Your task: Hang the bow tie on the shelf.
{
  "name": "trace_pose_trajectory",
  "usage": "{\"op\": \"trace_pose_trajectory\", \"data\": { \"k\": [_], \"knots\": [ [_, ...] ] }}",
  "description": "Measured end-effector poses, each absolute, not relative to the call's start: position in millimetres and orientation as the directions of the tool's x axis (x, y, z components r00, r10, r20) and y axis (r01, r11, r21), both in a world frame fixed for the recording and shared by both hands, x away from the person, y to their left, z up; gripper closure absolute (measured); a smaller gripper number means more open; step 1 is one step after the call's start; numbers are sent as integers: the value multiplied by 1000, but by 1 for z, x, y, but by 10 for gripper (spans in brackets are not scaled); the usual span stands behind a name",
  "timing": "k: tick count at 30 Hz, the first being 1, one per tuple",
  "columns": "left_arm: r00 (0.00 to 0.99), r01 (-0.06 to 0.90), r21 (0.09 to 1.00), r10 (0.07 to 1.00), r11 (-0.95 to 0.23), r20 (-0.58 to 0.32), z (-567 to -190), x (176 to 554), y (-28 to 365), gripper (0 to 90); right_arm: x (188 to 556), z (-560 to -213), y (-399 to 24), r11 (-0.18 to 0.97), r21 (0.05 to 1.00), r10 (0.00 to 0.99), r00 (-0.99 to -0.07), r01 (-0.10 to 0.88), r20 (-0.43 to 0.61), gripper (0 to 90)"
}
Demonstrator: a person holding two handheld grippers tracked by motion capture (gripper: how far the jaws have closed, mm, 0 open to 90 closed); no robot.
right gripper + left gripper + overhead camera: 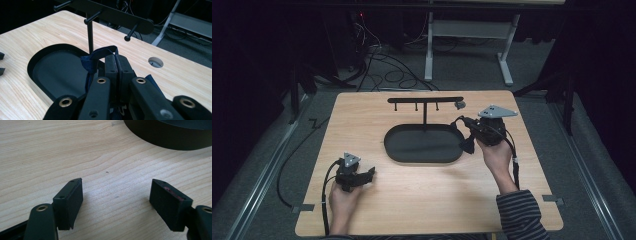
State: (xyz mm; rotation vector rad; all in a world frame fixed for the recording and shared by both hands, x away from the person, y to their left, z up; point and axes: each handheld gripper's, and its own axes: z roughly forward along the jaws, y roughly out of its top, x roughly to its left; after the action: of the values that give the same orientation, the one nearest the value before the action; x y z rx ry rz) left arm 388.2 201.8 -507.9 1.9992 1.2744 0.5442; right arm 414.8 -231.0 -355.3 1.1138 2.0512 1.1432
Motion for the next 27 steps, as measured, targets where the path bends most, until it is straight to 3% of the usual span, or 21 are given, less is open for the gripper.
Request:
{"op": "trace_pose_trajectory", "data": {
  "k": [27],
  "knots": [
    [429,612,741,903,-277,-17,-508,388,202,273,442,-342,-223,269,879,871,-489,394,-47,899]
  ]
}}
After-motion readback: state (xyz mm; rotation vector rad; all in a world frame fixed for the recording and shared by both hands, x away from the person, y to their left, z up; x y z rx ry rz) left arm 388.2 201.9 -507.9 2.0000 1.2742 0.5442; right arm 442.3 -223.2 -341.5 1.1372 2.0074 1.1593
